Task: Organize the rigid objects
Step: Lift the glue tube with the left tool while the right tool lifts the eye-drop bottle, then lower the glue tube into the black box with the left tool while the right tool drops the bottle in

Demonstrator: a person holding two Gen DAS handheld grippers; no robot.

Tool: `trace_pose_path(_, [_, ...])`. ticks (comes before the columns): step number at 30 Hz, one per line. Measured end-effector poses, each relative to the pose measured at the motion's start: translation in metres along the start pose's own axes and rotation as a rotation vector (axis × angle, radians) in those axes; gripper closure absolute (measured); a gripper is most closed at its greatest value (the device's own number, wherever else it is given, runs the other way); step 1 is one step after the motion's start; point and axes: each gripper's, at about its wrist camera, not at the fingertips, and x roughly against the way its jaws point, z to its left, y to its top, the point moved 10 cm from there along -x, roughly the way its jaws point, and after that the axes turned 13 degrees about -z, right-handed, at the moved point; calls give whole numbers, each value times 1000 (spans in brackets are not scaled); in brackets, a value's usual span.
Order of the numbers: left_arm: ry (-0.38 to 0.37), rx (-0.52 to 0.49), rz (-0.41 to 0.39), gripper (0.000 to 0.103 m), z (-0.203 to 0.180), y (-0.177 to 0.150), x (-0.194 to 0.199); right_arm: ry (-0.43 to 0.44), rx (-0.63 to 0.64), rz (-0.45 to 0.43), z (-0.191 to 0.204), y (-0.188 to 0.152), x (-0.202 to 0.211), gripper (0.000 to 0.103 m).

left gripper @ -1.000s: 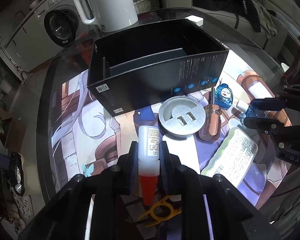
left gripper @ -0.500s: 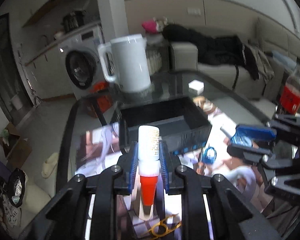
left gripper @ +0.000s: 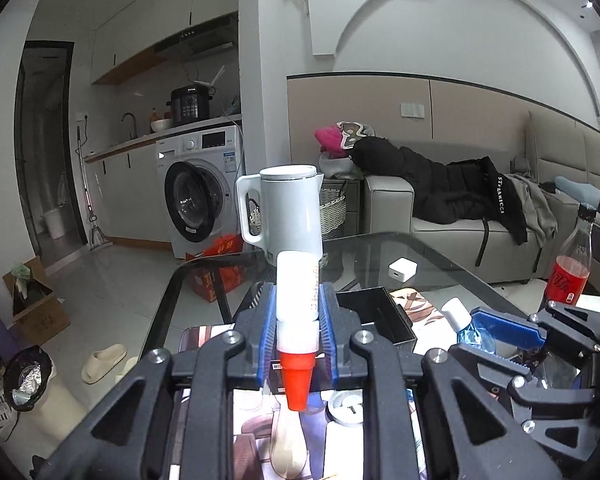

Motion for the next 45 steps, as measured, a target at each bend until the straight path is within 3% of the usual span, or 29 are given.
trace_pose_path(10, [42,65,-81,84,13,30,-32,-73,-41,-117,-17,49,-23,73])
trace_pose_path(17, [67,103,3,84,17,13,-80,-139,-69,-122,-34,63,-63,73])
trace_pose_path(28, [70,94,292,84,10,-58,-141,-161,-127,153,-61,3,-140,73])
trace_pose_path(37, [72,58,425,85,5,-90,-153,-139,-166,377,-66,-60,-160,73])
trace_pose_path(45, [56,50,518,86,3,-112,-154,-110,-194,503,-65,-99,-167,73])
